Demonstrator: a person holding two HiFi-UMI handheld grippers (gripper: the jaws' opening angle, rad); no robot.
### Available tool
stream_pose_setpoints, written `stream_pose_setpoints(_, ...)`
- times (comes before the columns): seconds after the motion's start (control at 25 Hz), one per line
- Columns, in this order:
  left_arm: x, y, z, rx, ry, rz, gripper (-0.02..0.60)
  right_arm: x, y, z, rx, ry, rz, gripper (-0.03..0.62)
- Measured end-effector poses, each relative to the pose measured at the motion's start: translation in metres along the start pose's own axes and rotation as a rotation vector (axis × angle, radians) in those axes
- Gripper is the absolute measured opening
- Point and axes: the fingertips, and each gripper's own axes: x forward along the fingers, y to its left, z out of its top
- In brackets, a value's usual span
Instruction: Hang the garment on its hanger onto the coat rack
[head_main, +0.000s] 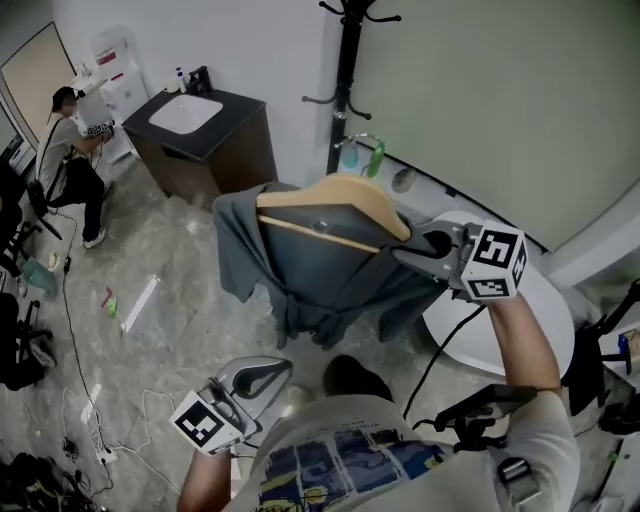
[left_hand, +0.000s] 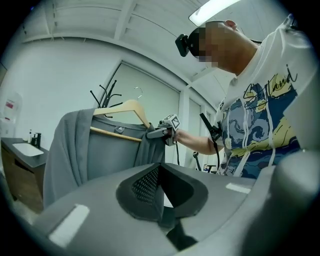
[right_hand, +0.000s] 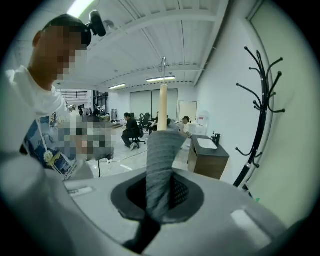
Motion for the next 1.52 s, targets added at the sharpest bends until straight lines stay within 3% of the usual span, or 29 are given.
stream_pose_setpoints(0.36,0.058,0.1,0.023,0.009,-0.007,0.02,0.003,0.011,-0.18,0.072,-0.015,-0.015,-0.047,0.011)
stream_pose_setpoints(0.76,0.141,0.2,0.059,0.008,-0.024,0.061,0.003,0.041,-0.37,0.092,0.016,0.012,-0.041,0.011)
stream_pose_setpoints(1.28,0.175,0.227,0.045,-0.006,-0.01,0.106,0.003,0.076,-0.464,0.026,0.09,0.054,-0.085,0.011)
stream_pose_setpoints(1.52,0.177,0.251,0.052,-0.022,0.003,0.125,0.003,0.095,-0.497,0.021,0.11,0.056,-0.1,0.011)
